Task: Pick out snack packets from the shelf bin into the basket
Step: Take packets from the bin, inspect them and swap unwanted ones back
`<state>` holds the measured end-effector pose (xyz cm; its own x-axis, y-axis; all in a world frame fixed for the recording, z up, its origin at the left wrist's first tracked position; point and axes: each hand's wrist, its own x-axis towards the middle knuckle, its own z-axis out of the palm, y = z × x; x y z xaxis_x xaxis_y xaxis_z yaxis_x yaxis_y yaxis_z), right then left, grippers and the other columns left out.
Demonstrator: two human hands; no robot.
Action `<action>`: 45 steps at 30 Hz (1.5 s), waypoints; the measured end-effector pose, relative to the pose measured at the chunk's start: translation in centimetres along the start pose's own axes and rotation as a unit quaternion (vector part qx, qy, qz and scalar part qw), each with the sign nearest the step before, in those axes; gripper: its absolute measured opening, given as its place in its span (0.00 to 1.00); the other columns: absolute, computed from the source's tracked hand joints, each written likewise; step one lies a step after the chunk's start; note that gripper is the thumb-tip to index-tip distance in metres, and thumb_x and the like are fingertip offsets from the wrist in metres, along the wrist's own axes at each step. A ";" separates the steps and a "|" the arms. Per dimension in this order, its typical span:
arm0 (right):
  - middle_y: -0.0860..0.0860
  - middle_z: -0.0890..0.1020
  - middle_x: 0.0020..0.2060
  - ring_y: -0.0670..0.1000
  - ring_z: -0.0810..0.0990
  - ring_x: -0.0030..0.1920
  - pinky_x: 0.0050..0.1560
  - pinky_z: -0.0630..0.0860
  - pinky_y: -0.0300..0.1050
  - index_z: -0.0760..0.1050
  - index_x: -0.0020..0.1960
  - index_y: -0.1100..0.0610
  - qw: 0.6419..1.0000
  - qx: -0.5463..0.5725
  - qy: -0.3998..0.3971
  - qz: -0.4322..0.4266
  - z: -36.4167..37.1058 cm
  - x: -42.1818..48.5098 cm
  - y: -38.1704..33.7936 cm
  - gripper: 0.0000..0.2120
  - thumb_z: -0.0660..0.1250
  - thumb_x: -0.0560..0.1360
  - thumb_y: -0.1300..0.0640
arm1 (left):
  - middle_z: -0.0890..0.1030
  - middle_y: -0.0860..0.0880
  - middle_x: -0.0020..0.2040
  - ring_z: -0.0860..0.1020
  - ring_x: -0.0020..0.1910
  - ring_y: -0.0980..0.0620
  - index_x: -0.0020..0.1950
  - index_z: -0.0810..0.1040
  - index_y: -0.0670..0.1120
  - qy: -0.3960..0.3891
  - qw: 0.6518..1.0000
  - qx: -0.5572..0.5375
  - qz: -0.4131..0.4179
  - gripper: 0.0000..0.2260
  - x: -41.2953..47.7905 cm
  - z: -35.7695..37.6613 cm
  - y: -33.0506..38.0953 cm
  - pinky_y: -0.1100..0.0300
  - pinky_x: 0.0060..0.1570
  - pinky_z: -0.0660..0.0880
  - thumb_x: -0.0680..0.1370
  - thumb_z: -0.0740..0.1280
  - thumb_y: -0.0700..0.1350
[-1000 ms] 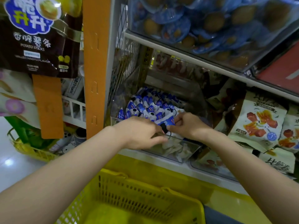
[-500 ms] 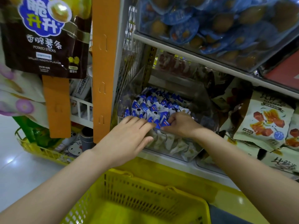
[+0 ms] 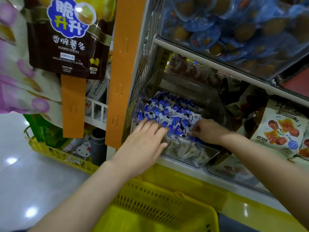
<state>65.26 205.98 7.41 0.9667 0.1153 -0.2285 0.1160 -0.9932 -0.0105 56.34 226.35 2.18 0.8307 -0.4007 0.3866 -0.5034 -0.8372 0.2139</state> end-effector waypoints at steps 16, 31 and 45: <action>0.54 0.76 0.43 0.50 0.74 0.39 0.39 0.71 0.41 0.75 0.44 0.60 0.989 -0.082 -0.098 0.068 -1.3 -0.7 -1.3 0.13 0.64 0.75 0.49 | 0.67 0.50 0.66 0.61 0.68 0.50 0.69 0.63 0.49 0.031 0.999 -0.017 -0.010 0.17 -0.2 0.3 0.2 0.57 0.72 0.47 0.81 0.55 0.50; 0.40 0.75 0.41 0.42 0.75 0.41 0.40 0.73 0.36 0.71 0.48 0.47 0.907 0.231 0.295 -0.192 1.2 -12.2 -4.9 0.06 0.67 0.74 0.54 | 0.77 0.56 0.55 0.74 0.52 0.64 0.63 0.72 0.48 0.085 0.812 -0.538 -0.210 0.20 -2.6 -0.9 4.3 0.71 0.52 0.70 0.75 0.58 0.56; 0.48 0.81 0.32 0.40 0.78 0.30 0.32 0.76 0.32 0.78 0.38 0.54 0.782 0.623 -0.013 -0.014 11.1 -11.5 -3.3 0.11 0.63 0.77 0.56 | 0.81 0.43 0.49 0.80 0.47 0.48 0.51 0.74 0.45 -0.039 0.782 -0.547 -0.296 0.10 -5.8 4.5 6.2 0.52 0.50 0.77 0.73 0.69 0.35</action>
<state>51.22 207.72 -0.75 0.9607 0.1537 -0.2311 -0.1911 -0.2376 -0.9524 49.47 221.82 -2.79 0.9858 -0.1207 -0.1165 0.1069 -0.0827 0.9908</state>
